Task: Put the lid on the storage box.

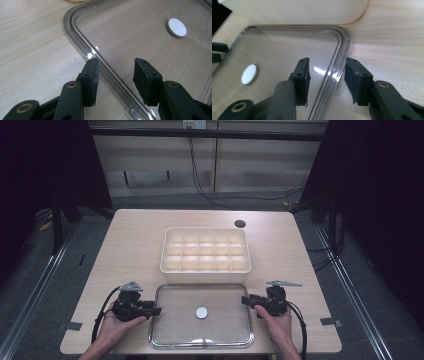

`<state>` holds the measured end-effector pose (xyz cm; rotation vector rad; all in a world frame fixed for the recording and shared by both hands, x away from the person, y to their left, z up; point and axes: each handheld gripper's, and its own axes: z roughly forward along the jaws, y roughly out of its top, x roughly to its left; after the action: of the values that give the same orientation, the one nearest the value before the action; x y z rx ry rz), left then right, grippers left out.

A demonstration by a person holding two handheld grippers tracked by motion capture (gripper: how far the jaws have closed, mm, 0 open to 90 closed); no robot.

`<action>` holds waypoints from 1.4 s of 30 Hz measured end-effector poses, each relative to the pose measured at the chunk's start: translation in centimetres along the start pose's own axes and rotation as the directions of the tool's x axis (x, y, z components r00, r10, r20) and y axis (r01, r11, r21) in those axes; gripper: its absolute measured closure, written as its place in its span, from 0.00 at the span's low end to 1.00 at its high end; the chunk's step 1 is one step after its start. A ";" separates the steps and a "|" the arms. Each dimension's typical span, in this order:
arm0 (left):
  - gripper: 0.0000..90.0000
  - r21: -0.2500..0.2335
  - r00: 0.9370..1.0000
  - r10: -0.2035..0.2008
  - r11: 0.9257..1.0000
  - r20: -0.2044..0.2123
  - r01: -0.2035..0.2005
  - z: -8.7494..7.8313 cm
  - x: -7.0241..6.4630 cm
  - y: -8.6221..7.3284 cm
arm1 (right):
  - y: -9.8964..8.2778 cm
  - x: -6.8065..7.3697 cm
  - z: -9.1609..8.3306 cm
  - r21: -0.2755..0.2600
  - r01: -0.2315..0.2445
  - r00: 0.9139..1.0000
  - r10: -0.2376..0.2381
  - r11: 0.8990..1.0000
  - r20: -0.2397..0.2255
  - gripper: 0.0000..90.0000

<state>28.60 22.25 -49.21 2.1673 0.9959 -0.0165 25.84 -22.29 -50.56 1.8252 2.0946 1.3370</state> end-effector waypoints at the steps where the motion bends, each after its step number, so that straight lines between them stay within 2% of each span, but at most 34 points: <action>1: 0.61 -0.002 1.000 -0.003 1.000 0.000 0.003 0.0 0.0 0.0 | 0.0 -0.2 -0.1 -0.006 -0.017 1.000 0.017 1.000 -0.009 0.64; 7: 0.61 0.006 1.000 0.001 1.000 -0.002 -0.001 -0.1 0.0 0.0 | -0.1 -0.5 -0.3 -0.019 -0.067 0.997 0.066 0.998 -0.043 0.66; 10: 0.62 -0.001 1.000 -0.017 1.000 -0.016 0.017 0.0 -0.1 0.0 | -0.1 -0.6 -0.4 -0.023 -0.083 0.995 0.082 0.996 -0.055 0.65; 16: 0.63 -0.004 1.000 -0.009 1.000 -0.020 0.009 0.0 -0.1 0.0 | -0.1 -0.8 -0.8 -0.042 -0.131 0.987 0.126 0.990 -0.102 0.66; 21: 0.63 0.005 1.000 -0.011 1.000 -0.021 0.011 -0.2 -0.1 -0.1 | -0.3 -0.9 -0.7 -0.010 -0.157 0.982 0.155 0.988 -0.108 0.63; 27: 0.63 0.002 1.000 -0.010 1.000 -0.025 0.010 -0.2 -0.2 -0.1 | -0.5 -1.1 -0.7 -0.009 -0.209 0.969 0.206 0.978 -0.138 0.62; 28: 0.63 0.006 1.000 -0.008 1.000 -0.025 0.008 -0.2 -0.2 -0.1 | -0.5 -1.1 -0.7 -0.014 -0.220 0.965 0.216 0.975 -0.147 0.62; 29: 0.63 0.004 1.000 -0.006 1.000 -0.026 0.006 -0.2 -0.2 -0.2 | -0.6 -1.3 -0.7 -0.021 -0.241 0.958 0.235 0.970 -0.165 0.64; 31: 0.63 0.006 1.000 -0.005 1.000 -0.027 0.006 -0.2 -0.2 -0.2 | -0.7 -1.5 -0.8 -0.022 -0.258 0.951 0.249 0.966 -0.184 0.65; 34: 0.64 0.004 1.000 -0.005 1.000 -0.010 0.005 -0.1 -0.2 -0.2 | -0.8 -1.4 -0.7 -0.012 -0.256 0.945 0.248 0.967 -0.214 0.70; 35: 0.64 0.003 1.000 -0.004 1.000 -0.021 0.004 -0.1 -0.4 -0.2 | -0.7 -1.1 -0.5 -0.009 -0.245 0.946 0.237 0.970 -0.223 0.71; 36: 0.65 -0.003 0.999 -0.003 1.000 -0.033 0.003 0.0 -0.5 -0.2 | -0.6 -0.9 -0.5 -0.010 -0.230 0.952 0.223 0.973 -0.210 0.71; 37: 0.65 -0.005 0.999 -0.002 1.000 -0.036 0.002 0.0 -0.5 -0.2 | -0.4 -0.7 -0.6 -0.007 -0.200 0.962 0.195 0.980 -0.191 0.71; 38: 0.63 -0.006 1.000 -0.001 1.000 -0.029 0.001 0.0 -0.5 -0.2 | -0.2 -0.7 -0.7 -0.009 -0.178 0.967 0.174 0.984 -0.184 0.72; 39: 0.63 -0.003 1.000 0.000 1.000 -0.022 0.000 0.0 -0.4 -0.1 | -0.1 -0.6 -0.8 -0.018 -0.157 0.971 0.150 0.987 -0.188 0.74; 42: 0.62 -0.006 1.000 -0.001 1.000 -0.024 0.001 0.0 -0.3 -0.1 | -0.1 -0.7 -0.8 -0.012 -0.142 0.971 0.137 0.990 -0.196 0.75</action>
<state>28.29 22.13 -49.18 2.1657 1.0095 0.0114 25.50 -23.31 -50.51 1.9360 2.0570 1.6308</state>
